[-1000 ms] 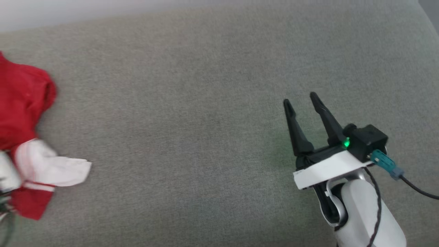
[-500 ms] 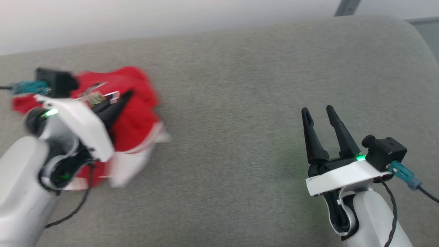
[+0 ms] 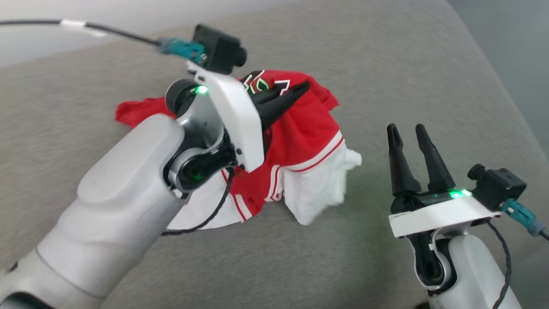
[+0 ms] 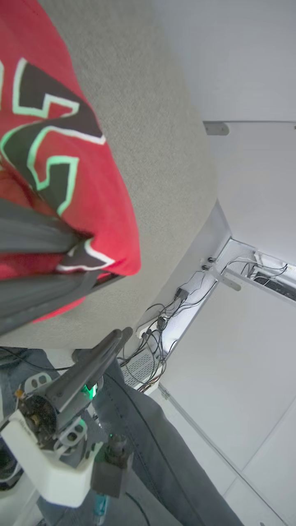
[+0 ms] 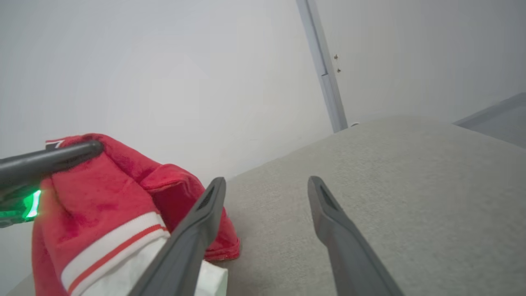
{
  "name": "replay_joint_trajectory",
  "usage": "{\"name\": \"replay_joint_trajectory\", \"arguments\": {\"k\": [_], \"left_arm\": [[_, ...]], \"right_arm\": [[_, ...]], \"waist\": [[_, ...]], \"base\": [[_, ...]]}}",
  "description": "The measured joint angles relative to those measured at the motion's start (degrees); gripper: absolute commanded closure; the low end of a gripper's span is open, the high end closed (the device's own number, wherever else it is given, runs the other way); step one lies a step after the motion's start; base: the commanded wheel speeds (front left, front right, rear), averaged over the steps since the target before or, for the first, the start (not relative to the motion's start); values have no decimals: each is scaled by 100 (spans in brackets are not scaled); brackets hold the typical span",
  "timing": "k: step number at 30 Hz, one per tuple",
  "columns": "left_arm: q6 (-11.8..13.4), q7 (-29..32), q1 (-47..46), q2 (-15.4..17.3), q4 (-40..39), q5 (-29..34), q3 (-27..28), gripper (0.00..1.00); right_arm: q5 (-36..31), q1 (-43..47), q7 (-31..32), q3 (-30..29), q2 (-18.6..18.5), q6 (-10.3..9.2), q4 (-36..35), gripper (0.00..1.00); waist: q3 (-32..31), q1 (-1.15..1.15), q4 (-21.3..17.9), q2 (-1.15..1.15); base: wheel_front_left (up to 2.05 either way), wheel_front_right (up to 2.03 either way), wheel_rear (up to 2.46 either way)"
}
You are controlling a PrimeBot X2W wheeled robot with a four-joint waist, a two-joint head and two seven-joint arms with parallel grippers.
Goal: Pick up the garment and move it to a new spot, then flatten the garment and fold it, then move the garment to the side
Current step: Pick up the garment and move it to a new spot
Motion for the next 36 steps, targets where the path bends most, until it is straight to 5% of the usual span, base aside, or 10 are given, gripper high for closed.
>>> {"name": "replay_joint_trajectory", "arguments": {"k": [16, 25, 26, 27, 28, 36], "left_arm": [[-9, -143, -786, 525, 2161, 684, -2234, 100], [-24, -137, -905, 552, 2302, 937, -2496, 100], [-24, -198, -910, 524, 2321, 962, -2509, 93], [-24, -261, -911, 495, 2342, 972, -2521, 58], [-24, -348, -921, 465, 2353, 1009, -2539, 0], [-15, -1992, -965, 253, 2393, 1090, -2587, 0]], "right_arm": [[558, 3, 0, 140, 1, -1, -79, 0], [600, -26, 0, 110, 1, 0, -116, 0], [586, -27, 0, 99, 0, 0, -114, 0], [567, -30, 0, 89, 1, -1, -113, 0], [543, -41, -1, 71, 1, 0, -109, 0], [92, -35, 0, -74, 4, 0, -25, 0]], "waist": [[632, 0, -1130, 0], [748, 0, -1161, 0], [748, 0, -1136, 0], [741, 0, -1105, 0], [730, 0, -1069, 0], [466, 0, -525, 0]], "base": [[0, 0, 0], [0, 0, 0], [0, 0, 0], [0, 0, 0], [0, 0, 0], [0, 0, 0]]}}
